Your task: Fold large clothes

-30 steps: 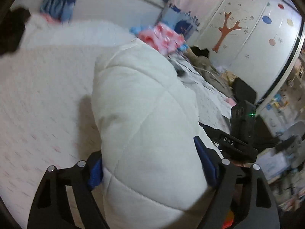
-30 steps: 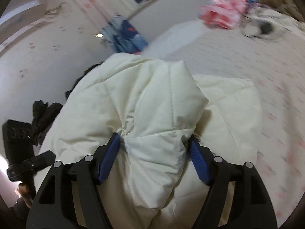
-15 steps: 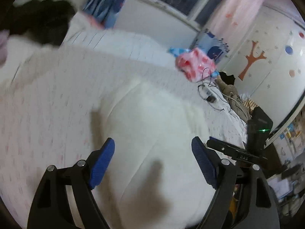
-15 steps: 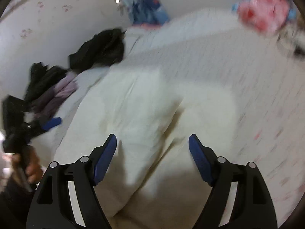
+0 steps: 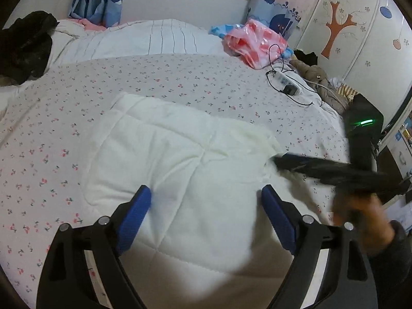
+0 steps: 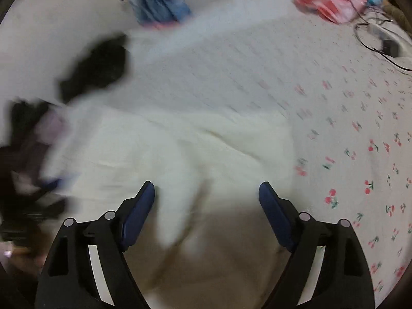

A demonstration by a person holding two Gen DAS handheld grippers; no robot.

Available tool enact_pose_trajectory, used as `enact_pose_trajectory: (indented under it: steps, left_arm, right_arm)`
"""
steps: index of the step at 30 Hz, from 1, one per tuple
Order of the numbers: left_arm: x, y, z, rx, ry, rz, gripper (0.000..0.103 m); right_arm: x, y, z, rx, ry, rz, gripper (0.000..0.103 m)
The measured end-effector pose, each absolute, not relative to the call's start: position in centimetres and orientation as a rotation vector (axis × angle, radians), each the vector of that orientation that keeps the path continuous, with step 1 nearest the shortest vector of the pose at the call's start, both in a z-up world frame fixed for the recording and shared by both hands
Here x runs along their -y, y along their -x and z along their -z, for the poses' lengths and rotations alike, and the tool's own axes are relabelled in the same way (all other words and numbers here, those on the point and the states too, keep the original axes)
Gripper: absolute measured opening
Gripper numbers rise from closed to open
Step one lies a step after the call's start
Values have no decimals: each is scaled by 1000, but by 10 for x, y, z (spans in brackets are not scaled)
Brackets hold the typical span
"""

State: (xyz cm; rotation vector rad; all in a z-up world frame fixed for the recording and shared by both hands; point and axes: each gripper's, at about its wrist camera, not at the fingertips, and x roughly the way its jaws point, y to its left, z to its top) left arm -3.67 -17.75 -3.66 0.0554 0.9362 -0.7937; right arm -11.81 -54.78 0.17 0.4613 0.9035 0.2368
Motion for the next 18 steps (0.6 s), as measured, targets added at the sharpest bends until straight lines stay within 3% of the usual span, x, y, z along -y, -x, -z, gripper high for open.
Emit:
enact_pose_trajectory:
  steps: [3,4,7,12,18]
  left_arm:
    - [176,38,38,-933,-46,782,85]
    - [180,40,40,-933,-67,775,85]
    - [180,47,32,-935,-87,773,85]
    - [116,46,15,-967,137,755,85]
    - [49,27,71,-1165,410,640,85]
  right_arm:
    - [531,130,3,-984,-417,-268,81]
    - [520,130,25,-1044,-370,-271,86]
    - [540,131,32,-1071,-492,-292,87]
    - [575,162,-11,-907,-645,-290,87]
    - [575,158,18,-988,-756,-307,88]
